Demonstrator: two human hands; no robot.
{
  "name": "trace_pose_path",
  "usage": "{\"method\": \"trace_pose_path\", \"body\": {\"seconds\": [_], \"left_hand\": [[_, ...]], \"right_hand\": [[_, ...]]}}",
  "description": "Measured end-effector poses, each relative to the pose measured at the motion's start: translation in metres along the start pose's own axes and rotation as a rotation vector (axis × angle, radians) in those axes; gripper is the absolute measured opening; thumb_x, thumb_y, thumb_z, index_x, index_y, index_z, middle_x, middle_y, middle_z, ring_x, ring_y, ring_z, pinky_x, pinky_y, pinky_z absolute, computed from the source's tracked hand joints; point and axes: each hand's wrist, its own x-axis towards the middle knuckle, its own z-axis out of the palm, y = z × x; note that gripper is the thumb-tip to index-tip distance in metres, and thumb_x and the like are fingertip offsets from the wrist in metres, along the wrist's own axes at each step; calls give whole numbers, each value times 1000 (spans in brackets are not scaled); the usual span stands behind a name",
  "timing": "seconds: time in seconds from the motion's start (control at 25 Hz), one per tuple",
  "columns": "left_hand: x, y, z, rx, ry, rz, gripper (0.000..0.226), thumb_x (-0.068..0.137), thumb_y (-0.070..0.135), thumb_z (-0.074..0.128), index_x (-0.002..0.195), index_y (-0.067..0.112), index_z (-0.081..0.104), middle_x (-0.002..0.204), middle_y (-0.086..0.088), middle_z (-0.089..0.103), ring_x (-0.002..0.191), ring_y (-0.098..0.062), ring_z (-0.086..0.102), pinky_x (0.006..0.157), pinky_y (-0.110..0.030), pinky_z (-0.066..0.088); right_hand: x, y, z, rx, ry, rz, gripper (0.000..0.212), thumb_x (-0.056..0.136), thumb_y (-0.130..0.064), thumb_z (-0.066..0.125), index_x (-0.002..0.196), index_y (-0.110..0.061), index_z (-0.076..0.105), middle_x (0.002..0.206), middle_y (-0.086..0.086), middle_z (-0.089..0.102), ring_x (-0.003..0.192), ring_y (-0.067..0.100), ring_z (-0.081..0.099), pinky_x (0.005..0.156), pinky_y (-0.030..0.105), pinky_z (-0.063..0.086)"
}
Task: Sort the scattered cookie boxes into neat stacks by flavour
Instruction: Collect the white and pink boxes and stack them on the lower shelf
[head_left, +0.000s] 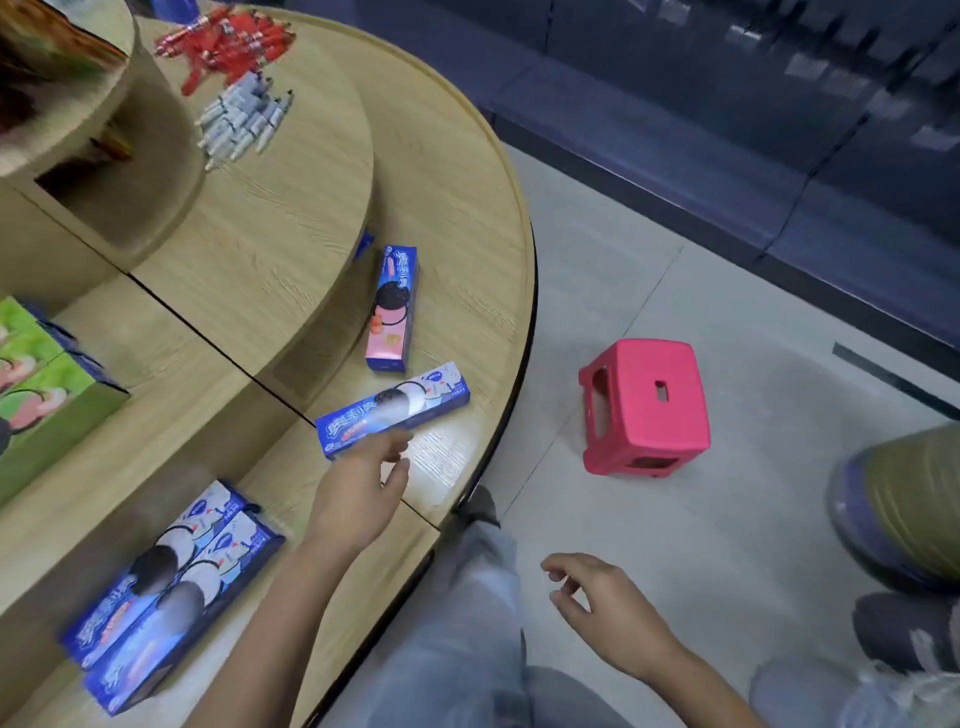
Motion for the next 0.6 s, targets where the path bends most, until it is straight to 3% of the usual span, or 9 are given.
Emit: {"method": "trace_pose_path", "body": {"seconds": [0.12,0.24,0.36,0.48,0.6], "left_hand": [[51,0,6,-52,7,-59,25,85,14,56,109,19,61,102,9,63,90,-9,58,75,-24,41],[87,-7,8,-61,31,-127,28,82,9,57,108,19,61,102,8,60,89,-10,54,69,-9,32],[99,-18,6,-31,41,-153,26,79,13,57,104,16,61,102,3,62,90,-16,56,73,-23,37],[101,-40,9,106,22,-142,44,64,29,51,105,16,60,106,-3,64,98,-22,57,80,-30,43],[95,-53,8,205,0,-181,58,54,34,58,111,20,57,109,-4,64,104,-20,53,79,-34,39]], "right_hand": [[48,8,-31,-41,-23,15,31,89,-20,50,119,-26,53,104,-15,52,92,6,55,82,19,43],[99,-2,-70,-101,-89,0,33,88,-20,50,120,-25,53,105,-15,53,92,6,56,83,19,43],[152,-28,-106,-168,-140,-90,33,89,-19,50,121,-22,53,108,-10,56,91,7,56,81,18,42],[223,-62,-133,-239,-174,-229,32,87,-12,52,119,-17,55,113,4,62,91,15,58,82,25,44],[301,-100,-149,-352,-203,-379,42,81,-5,53,122,-13,52,119,11,60,99,23,57,87,32,45]]}}
